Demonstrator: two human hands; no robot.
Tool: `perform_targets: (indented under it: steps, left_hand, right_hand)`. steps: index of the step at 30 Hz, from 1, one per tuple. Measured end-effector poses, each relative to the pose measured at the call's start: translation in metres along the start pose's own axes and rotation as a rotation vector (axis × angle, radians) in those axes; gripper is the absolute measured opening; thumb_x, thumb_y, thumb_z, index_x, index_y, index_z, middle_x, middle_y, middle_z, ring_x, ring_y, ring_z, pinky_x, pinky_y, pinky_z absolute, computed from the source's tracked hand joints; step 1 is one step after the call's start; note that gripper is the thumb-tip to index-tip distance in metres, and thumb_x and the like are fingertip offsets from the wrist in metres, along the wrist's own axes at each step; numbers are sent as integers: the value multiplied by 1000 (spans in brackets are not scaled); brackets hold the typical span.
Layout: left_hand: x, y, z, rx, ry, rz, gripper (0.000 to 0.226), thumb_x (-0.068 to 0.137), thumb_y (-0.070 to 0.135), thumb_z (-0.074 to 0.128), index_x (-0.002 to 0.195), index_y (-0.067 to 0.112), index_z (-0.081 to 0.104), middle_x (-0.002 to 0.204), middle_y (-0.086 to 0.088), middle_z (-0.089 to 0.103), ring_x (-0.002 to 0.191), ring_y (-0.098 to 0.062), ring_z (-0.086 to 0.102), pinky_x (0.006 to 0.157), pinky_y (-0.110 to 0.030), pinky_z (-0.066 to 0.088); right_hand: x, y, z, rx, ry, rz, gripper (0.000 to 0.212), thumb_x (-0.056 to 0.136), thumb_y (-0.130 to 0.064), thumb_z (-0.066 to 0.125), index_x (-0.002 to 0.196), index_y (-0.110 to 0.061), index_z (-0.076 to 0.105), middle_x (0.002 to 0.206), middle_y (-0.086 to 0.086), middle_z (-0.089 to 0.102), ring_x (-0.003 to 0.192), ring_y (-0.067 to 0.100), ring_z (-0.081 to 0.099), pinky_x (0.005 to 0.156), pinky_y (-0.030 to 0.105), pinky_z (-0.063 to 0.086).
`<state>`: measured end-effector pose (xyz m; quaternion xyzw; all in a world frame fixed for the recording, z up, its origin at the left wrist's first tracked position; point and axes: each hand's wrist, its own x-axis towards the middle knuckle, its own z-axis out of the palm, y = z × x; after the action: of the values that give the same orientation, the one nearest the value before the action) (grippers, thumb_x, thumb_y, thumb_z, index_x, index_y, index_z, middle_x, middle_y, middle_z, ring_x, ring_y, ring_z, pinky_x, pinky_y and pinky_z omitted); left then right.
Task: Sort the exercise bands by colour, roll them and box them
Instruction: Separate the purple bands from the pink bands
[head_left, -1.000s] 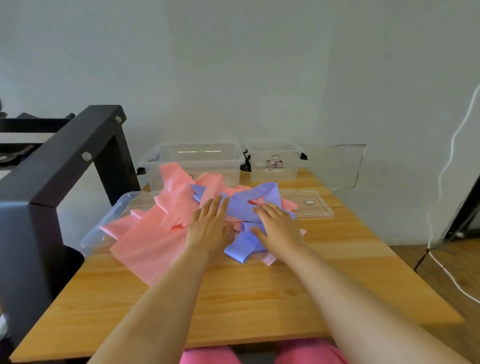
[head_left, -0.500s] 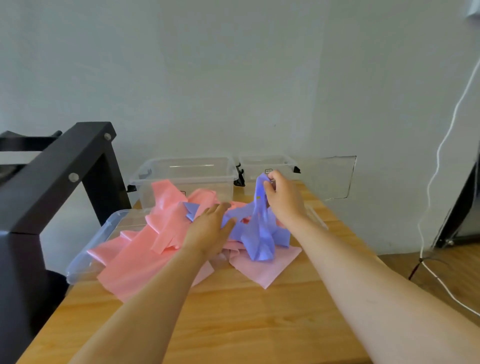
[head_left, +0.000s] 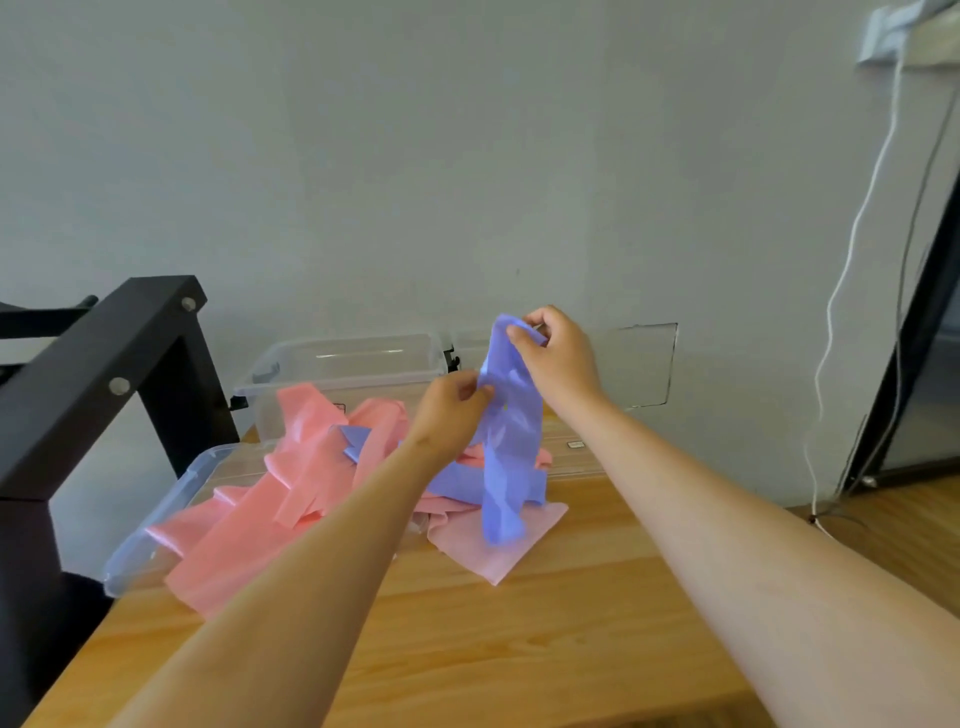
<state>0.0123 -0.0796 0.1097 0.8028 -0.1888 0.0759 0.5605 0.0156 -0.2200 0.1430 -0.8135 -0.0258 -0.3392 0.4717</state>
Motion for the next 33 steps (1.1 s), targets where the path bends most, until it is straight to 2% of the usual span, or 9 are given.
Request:
perform_targets:
  steps: [2, 6, 11, 13, 16, 19, 22, 28, 33]
  left_hand:
    - [2, 4, 2, -49, 6, -28, 40, 79, 27, 52, 88, -11, 60, 76, -20, 56, 73, -20, 48, 72, -38, 44]
    - [4, 8, 7, -68, -12, -102, 17, 96, 15, 50, 99, 2, 61, 87, -13, 55, 80, -23, 50, 80, -41, 46]
    - [0, 13, 20, -33, -66, -38, 32, 101, 9, 43, 69, 13, 47, 66, -1, 39, 65, -17, 33, 54, -19, 29]
    - [0, 17, 25, -44, -80, -39, 36, 101, 9, 45, 65, 17, 48, 64, 2, 41, 62, -13, 35, 54, -17, 30]
    - [3, 19, 35, -104, -121, -54, 29, 101, 11, 47, 75, 18, 59, 72, 1, 55, 70, -17, 48, 69, -28, 40]
    - [2, 15, 47, -103, -144, -80, 13, 101, 12, 48, 95, 11, 60, 81, -3, 63, 69, -15, 59, 61, -18, 47]
    - [0, -1, 53, -8, -154, -66, 10, 100, 4, 47, 101, 3, 57, 82, -5, 61, 69, -13, 57, 52, -6, 40]
    - [-2, -39, 51, 237, -191, -78, 8, 98, 9, 54, 99, 5, 61, 96, -8, 60, 90, -19, 56, 69, -20, 39]
    - [-8, -64, 41, 369, -206, -107, 26, 95, 12, 58, 121, 4, 58, 115, -2, 57, 106, -17, 55, 85, -17, 36]
  right_hand:
    - [0, 3, -8, 10, 3, -6, 10, 93, -23, 59, 88, -15, 54, 71, -10, 51, 71, 16, 47, 61, 28, 35]
    - [-2, 14, -26, -1, 14, 3, 10, 94, -19, 56, 91, -10, 60, 75, -2, 55, 72, 18, 48, 61, 29, 36]
    - [-6, 26, -45, -31, 29, 31, 17, 94, -22, 53, 84, -9, 57, 67, -2, 51, 66, 20, 47, 61, 32, 36]
    - [-7, 26, -54, -57, 59, 30, 18, 95, -24, 51, 84, -10, 56, 68, -2, 52, 65, 18, 46, 60, 32, 35]
    - [-7, 28, -69, -50, 128, 35, 15, 95, -23, 49, 82, -16, 52, 65, -6, 49, 61, 14, 44, 57, 31, 33]
    - [-9, 39, -80, -57, 164, 59, 14, 95, -20, 47, 82, -16, 50, 63, -6, 46, 60, 15, 41, 57, 33, 32]
    - [-15, 63, -82, -146, 55, 119, 8, 91, -16, 50, 85, -17, 55, 69, -6, 51, 67, 20, 47, 62, 32, 36]
    - [-36, 133, -72, -424, -383, 349, 13, 86, -17, 58, 88, -29, 59, 88, -6, 60, 86, 21, 60, 73, 29, 46]
    - [-41, 147, -48, -459, -460, 290, 43, 83, -22, 70, 125, -21, 59, 127, 1, 56, 116, 20, 55, 95, 34, 45]
